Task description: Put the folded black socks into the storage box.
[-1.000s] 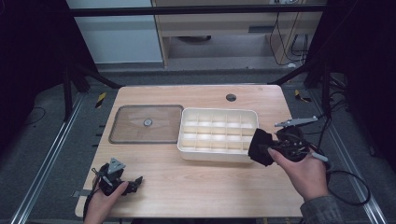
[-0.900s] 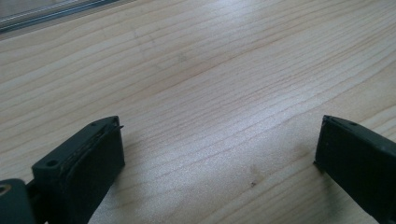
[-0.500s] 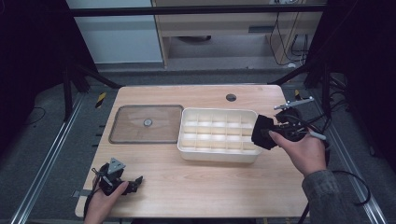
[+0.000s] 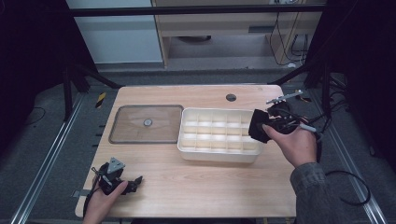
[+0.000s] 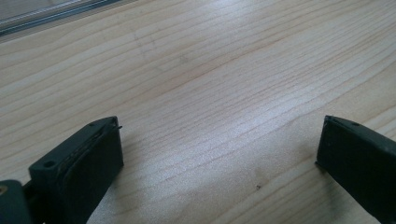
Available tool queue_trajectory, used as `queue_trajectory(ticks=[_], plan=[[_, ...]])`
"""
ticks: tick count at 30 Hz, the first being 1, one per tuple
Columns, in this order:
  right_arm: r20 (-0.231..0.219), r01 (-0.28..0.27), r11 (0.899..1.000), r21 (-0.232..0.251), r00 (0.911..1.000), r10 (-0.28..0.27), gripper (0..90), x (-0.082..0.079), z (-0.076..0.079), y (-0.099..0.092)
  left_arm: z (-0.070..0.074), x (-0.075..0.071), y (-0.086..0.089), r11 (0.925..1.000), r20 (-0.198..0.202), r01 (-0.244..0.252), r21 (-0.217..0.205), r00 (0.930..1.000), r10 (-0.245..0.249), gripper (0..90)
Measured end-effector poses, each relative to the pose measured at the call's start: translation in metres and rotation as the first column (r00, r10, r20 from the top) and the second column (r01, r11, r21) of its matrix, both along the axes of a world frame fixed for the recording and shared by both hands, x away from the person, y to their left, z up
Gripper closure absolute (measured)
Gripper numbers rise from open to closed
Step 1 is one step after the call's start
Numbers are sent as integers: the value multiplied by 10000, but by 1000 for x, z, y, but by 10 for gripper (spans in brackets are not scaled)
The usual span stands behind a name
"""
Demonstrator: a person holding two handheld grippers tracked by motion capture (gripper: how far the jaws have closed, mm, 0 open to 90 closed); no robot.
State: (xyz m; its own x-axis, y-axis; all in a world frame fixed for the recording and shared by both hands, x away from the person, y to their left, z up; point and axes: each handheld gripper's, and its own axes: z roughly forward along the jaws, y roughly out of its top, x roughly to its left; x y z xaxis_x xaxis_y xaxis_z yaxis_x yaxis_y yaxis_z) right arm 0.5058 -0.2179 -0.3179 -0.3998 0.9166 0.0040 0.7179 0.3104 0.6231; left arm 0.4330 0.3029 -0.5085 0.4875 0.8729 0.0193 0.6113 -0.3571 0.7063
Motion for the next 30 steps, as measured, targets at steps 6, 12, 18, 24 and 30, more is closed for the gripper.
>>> queue_trajectory(ticks=[6, 12, 18, 24, 30], plan=[[-150, -132, 9999, -55, 9998, 131, 619, 9, -5, 7, 0, 0, 0, 10000, 37, -12, -13, 10000, 12, 0], [-402, -196, 9988, -449, 9990, 178, 619, 15, -14, 13, 0, 0, 0, 10000, 16, -3, 24, 10000, 3, 0], [-702, -173, 9977, -654, 9975, 127, 619, 23, -22, 17, 0, 0, 0, 10000, 11, -20, 24, 10000, 20, 0], [-762, -204, 9979, -616, 9970, 157, 619, 27, -23, 19, 0, 0, -1, 10000, 32, -60, -15, 10000, 60, 0], [-984, -244, 9968, -762, 9950, 168, 619, 33, -22, 21, 0, 1, -1, 10000, 77, -79, -43, 9999, 79, 0]])
